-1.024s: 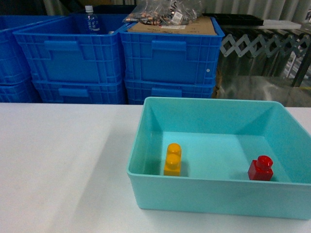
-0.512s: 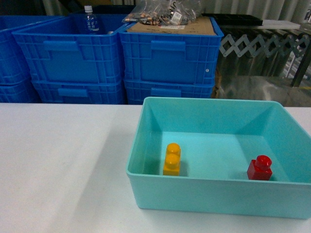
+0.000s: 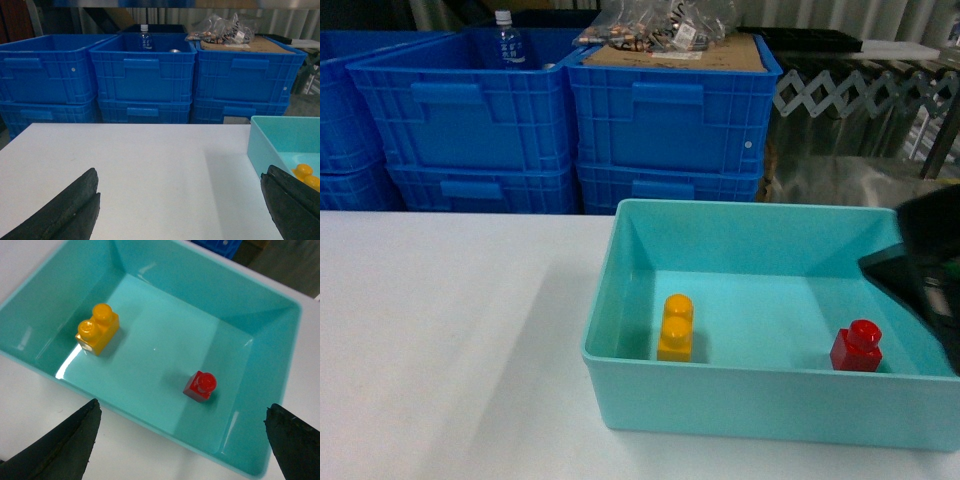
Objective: Pick red block from blue box to shelf
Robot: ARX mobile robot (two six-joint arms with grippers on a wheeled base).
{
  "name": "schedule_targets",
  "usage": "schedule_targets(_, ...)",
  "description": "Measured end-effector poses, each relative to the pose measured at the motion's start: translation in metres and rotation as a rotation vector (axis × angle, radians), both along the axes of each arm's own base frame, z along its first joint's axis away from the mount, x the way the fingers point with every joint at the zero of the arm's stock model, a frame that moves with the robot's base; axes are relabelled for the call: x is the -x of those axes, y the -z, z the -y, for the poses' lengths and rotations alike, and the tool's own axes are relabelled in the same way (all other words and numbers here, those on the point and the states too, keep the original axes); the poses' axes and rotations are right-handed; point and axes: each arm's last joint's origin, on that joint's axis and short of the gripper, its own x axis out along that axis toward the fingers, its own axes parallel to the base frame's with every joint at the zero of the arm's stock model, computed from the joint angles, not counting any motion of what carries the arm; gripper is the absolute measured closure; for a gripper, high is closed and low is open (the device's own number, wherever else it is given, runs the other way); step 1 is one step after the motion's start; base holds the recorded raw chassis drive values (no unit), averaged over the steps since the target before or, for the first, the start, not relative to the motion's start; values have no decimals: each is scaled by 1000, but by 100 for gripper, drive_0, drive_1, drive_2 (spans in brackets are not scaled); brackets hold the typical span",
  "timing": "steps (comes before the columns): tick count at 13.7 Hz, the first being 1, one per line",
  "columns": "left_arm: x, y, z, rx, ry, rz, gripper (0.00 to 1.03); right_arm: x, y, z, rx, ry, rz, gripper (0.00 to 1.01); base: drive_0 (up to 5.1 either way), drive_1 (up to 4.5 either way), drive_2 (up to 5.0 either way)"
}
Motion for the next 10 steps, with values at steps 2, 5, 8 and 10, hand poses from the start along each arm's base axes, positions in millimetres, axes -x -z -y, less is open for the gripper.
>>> schedule_targets(2, 0, 0, 0, 0, 0, 0, 5, -39, 24, -14, 66, 84, -136, 3, 0, 0, 0)
schedule_targets(5, 0, 0, 0, 0, 0, 0, 5, -70, 48, -20, 70, 198, -251, 3, 0, 0, 0)
schedule_targets(8, 0, 0, 0, 0, 0, 0, 5, -92, 66, -16, 37, 311, -297, 3, 0, 0, 0)
schedule_targets(10, 0, 0, 0, 0, 0, 0, 5, -100, 78, -13, 32, 349, -327, 3, 0, 0, 0)
